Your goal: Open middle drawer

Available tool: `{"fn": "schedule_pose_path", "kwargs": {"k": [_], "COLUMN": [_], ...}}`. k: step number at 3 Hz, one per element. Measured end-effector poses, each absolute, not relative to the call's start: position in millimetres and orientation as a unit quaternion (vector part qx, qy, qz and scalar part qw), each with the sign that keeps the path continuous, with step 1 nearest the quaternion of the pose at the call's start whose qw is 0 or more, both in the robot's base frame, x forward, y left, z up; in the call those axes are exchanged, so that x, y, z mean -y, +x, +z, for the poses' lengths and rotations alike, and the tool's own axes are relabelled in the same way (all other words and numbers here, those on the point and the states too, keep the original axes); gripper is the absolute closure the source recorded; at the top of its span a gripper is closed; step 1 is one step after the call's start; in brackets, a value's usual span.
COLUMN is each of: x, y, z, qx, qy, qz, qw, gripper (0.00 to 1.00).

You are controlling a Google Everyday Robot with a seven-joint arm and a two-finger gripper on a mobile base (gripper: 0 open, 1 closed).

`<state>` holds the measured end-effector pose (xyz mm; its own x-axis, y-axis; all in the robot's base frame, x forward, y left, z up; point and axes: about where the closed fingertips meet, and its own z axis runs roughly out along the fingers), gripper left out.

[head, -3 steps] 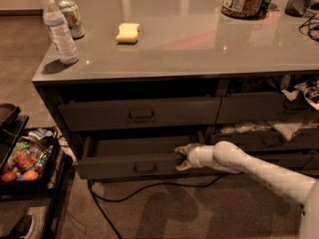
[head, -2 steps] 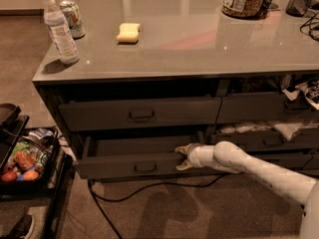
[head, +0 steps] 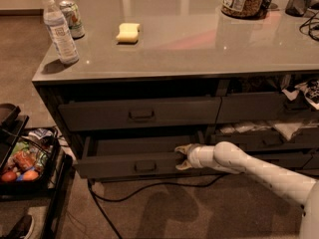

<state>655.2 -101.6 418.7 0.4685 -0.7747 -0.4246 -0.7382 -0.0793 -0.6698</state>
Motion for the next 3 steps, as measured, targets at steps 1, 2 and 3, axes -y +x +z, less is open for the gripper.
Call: {"fn": "schedule_pose_path", "kwargs": {"k": [1, 2, 3], "x": [102, 102, 103], "y": [655, 655, 665], "z": [419, 419, 437], "qx": [-0.515, -0.515, -0.501], "qy": [-0.734, -0.734, -0.736], "qz": [-0.021, -0.021, -0.046], "qw": [0.442, 0.442, 0.454], "gripper": [0.12, 0.00, 0.00]}}
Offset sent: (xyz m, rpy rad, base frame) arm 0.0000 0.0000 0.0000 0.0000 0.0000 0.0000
